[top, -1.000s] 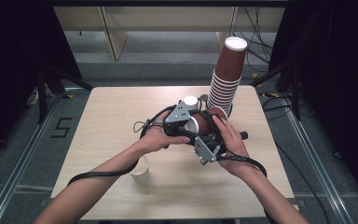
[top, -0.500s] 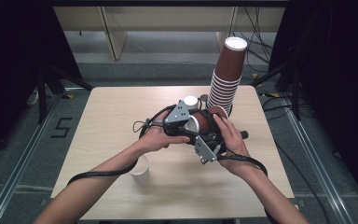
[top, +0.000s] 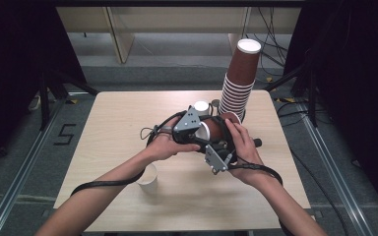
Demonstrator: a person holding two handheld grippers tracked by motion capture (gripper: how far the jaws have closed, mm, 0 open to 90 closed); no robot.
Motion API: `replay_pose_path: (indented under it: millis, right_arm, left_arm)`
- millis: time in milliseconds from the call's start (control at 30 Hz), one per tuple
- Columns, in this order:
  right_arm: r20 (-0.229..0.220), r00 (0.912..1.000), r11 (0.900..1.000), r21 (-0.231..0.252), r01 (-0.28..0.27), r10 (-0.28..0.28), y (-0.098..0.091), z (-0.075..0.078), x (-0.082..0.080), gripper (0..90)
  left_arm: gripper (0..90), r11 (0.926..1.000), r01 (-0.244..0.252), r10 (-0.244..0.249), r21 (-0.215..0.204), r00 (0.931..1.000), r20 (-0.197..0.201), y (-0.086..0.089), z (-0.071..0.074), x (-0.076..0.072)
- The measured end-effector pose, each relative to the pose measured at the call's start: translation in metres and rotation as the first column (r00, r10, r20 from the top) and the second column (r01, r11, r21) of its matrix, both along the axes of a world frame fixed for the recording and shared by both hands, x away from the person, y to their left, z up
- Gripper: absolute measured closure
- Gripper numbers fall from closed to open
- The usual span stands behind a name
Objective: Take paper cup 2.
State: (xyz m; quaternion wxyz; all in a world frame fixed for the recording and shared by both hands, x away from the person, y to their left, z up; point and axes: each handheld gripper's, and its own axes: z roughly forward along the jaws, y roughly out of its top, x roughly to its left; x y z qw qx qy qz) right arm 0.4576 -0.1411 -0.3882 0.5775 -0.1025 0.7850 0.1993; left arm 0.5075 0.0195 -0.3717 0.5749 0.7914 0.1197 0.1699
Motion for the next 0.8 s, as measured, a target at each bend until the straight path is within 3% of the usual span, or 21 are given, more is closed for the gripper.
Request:
replay_pose_path:
  millis: [100, 167, 300, 400, 467, 567, 633, 800]
  right_arm:
    - [-0.001, 0.9999, 0.9999, 0.012, -0.011, 0.011, 0.001, -0.001, 0.000, 2.6]
    - [0.014, 0.9996, 0.9996, -0.019, -0.022, 0.022, 0.001, 0.001, -0.001, 2.0]
    - [0.009, 0.9999, 0.9998, 0.017, -0.014, 0.014, -0.002, 0.000, -0.004, 1.4]
    - [0.002, 1.0000, 0.9998, 0.017, -0.008, 0.008, -0.004, 0.001, -0.009, 1.2]
    - [0.026, 0.9990, 0.9992, -0.013, -0.037, 0.037, -0.006, 0.004, -0.008, 1.2]
    - [0.008, 0.9994, 0.9982, 0.048, -0.035, 0.034, -0.010, 0.002, -0.011, 1.2]
    - [-0.012, 0.9999, 0.9960, 0.089, 0.000, 0.001, -0.013, 0.005, -0.015, 1.3]
    - [-0.029, 0.9995, 0.9907, 0.135, 0.015, -0.011, -0.022, 0.008, -0.019, 2.8]
  left_arm:
    - [20.5, 1.0000, -0.002, 0.002, -0.002, 1.0000, 0.000, 0.001, -0.001, 0.001]
    - [20.6, 0.9999, 0.012, -0.013, -0.004, 0.9998, -0.014, 0.003, -0.001, 0.003]
    - [20.6, 0.9999, -0.008, 0.008, -0.015, 0.9999, -0.010, 0.005, -0.003, 0.005]
    - [20.6, 0.9995, -0.022, 0.022, -0.020, 0.9997, -0.013, 0.008, -0.005, 0.009]
    - [20.6, 0.9993, -0.026, 0.026, -0.025, 0.9996, -0.014, 0.010, -0.006, 0.009]
    - [20.6, 0.9990, -0.033, 0.032, -0.031, 0.9994, -0.007, 0.012, -0.007, 0.009]
    - [20.6, 0.9987, -0.034, 0.034, -0.037, 0.9994, -0.012, 0.014, -0.008, 0.010]
    - [20.5, 0.9982, -0.042, 0.041, -0.043, 0.9991, -0.005, 0.018, -0.010, 0.010]
